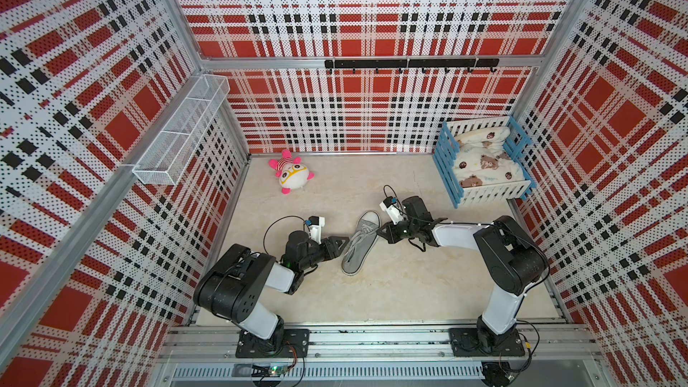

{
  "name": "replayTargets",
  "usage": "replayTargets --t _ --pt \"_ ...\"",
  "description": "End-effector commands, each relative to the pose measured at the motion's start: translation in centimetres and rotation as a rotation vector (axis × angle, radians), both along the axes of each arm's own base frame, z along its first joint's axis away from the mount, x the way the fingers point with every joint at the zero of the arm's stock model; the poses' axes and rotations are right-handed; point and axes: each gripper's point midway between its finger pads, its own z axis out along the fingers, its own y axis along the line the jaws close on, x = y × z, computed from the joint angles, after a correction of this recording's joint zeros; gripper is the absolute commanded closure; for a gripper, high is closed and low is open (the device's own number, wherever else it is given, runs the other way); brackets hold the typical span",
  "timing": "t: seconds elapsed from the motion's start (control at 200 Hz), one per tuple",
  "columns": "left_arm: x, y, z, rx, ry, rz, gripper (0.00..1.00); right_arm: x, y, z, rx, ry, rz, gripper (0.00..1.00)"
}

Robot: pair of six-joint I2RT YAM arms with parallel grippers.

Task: Tie the shoes
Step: Cross the shoelace with the shoelace.

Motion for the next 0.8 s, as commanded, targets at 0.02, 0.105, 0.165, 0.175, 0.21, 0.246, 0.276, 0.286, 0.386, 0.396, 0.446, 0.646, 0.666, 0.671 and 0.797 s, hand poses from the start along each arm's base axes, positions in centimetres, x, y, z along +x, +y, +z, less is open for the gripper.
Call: replayTargets --t 0.02,0.105,0.165,0.175,0.21,0.246,0.276,0.286,0.386,0.396,0.446,0.646,0.666,0.671,0.797 --pt "-0.3 -0.6 0.4 -0.041 -0.020 -0.050 0.39 0.4 0.1 0.4 0.010 -0.018 0.008 0.90" --pt "-0.4 -1.2 0.6 -0.057 -0.024 -0.069 0.36 0.4 0.0 0.5 0.010 -0.023 0.007 0.90" --pt "-0.5 -1.5 0.4 -0.055 -0.020 -0.081 0.36 0.4 0.0 0.6 0.010 -0.024 0.008 0.90" --pt "-0.6 -1.6 0.4 -0.055 -0.019 -0.083 0.36 0.4 0.0 0.6 0.010 -0.024 0.008 0.90" --pt "-0.6 -1.8 0.3 -0.057 -0.016 -0.090 0.36 0.3 0.0 0.5 0.008 -0.022 0.008 0.90" --pt "-0.7 -2.0 0.3 -0.062 -0.014 -0.099 0.36 0.3 0.0 0.5 0.008 -0.023 0.008 0.90" --pt "-0.7 -2.2 0.4 -0.070 -0.017 -0.106 0.36 0.3 0.0 0.5 0.007 -0.021 0.008 0.90" --pt "-0.7 -2.3 0.5 -0.073 -0.019 -0.107 0.37 0.3 -0.1 0.5 0.007 -0.021 0.007 0.90" --pt "-0.7 -2.6 1.0 -0.096 -0.029 -0.117 0.41 0.3 0.0 0.5 0.008 -0.021 0.008 0.90" --pt "-0.7 -2.6 1.0 -0.097 -0.031 -0.117 0.42 0.3 0.0 0.5 0.008 -0.022 0.008 0.90" --pt "-0.6 -2.6 1.2 -0.101 -0.034 -0.117 0.47 0.3 0.0 0.6 0.011 -0.023 0.009 0.90" --pt "-0.2 -2.0 1.4 -0.098 -0.047 -0.089 0.68 0.3 0.0 0.7 0.011 -0.024 0.009 0.90" --pt "-0.1 -1.9 1.4 -0.096 -0.047 -0.085 0.70 0.3 0.0 0.7 0.012 -0.025 0.010 0.90" --pt "-0.1 -1.8 1.4 -0.096 -0.046 -0.084 0.70 0.3 0.0 0.7 0.013 -0.024 0.010 0.90" --pt "0.2 -1.4 1.5 -0.092 -0.054 -0.067 0.80 0.3 0.1 0.6 0.013 -0.021 0.009 0.91"
